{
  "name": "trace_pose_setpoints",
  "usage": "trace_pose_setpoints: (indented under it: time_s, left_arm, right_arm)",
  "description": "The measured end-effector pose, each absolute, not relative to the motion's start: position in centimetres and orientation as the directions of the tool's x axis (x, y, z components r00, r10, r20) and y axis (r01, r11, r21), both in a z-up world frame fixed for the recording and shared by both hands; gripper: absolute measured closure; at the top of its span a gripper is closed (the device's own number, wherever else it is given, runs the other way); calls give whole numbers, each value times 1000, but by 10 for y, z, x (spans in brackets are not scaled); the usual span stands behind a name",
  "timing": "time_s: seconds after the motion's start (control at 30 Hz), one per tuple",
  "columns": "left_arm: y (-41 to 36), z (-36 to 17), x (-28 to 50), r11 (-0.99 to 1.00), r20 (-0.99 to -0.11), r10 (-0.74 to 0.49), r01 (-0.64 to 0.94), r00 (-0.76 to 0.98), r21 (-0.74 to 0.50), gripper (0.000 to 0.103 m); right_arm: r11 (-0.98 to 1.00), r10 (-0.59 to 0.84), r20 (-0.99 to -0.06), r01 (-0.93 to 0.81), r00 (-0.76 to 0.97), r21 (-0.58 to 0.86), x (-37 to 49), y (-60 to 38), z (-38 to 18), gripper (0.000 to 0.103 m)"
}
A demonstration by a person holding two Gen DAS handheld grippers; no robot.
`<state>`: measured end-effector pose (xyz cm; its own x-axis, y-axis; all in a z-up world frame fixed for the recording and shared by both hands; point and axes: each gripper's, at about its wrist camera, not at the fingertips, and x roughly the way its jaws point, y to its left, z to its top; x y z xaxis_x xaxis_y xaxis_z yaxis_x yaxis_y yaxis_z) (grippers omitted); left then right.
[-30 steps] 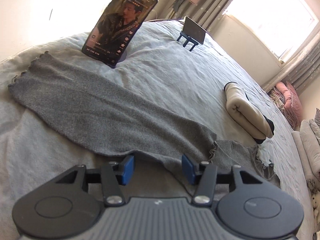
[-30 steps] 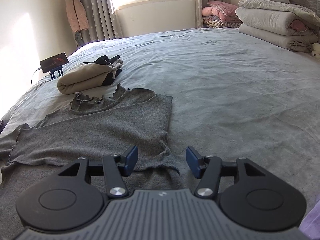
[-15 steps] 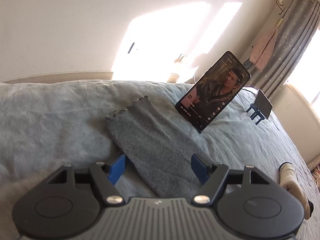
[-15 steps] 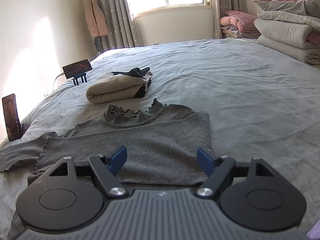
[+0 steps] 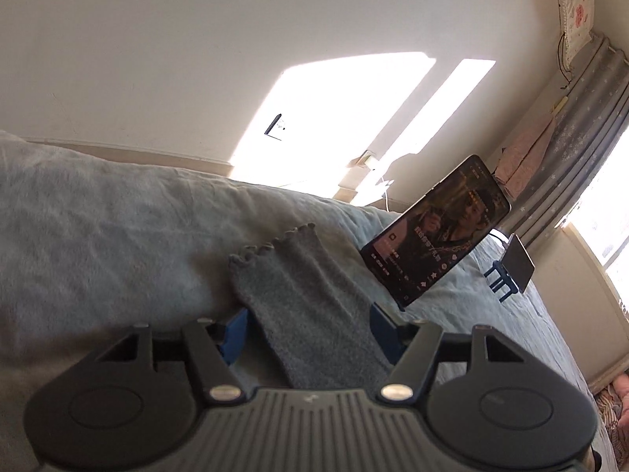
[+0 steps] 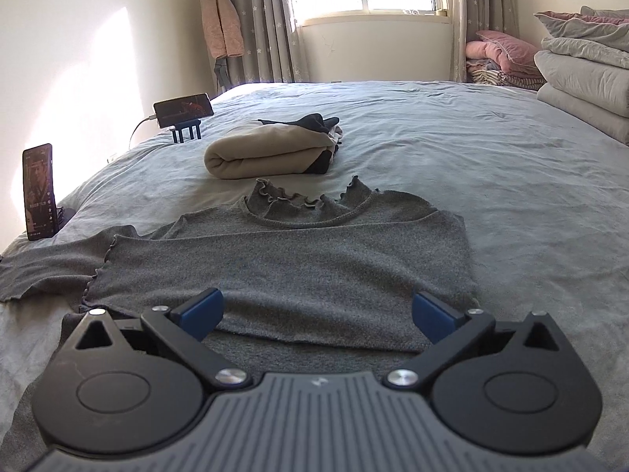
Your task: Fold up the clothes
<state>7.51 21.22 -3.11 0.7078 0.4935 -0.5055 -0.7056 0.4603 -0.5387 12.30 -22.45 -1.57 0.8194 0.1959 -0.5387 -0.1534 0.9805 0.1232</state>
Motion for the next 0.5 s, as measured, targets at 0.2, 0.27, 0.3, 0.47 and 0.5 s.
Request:
trace_pose_setpoints:
  time_s: [0.2,0.27,0.3,0.47,0.5]
  left_arm:
    - [220,-36,71,415,-526,516,-734,676,-537,97]
    - [223,-37,70,411,-532,510,-735,676,-540,101]
    - [225,-38,70,409,-535,507,-735,676,-541,101]
    - [216,-28,72,466,-471,444,-645,762,-605,102]
    - [212,-25,74,488,-453,422,-618,785,-616,102]
  right_arm:
    - [976,212,-546,-146,811,163,120,-228,-23,0]
    - [974,218,-546,-141,809,179,120,-230,-25,0]
    - [972,221,-545,-139,809,189,119,-230,-25,0]
    - [964,243,-536,-140,808,226,119,-232,-25,0]
    - [962,249,-535,-140,808,236,119,-232,-24,0]
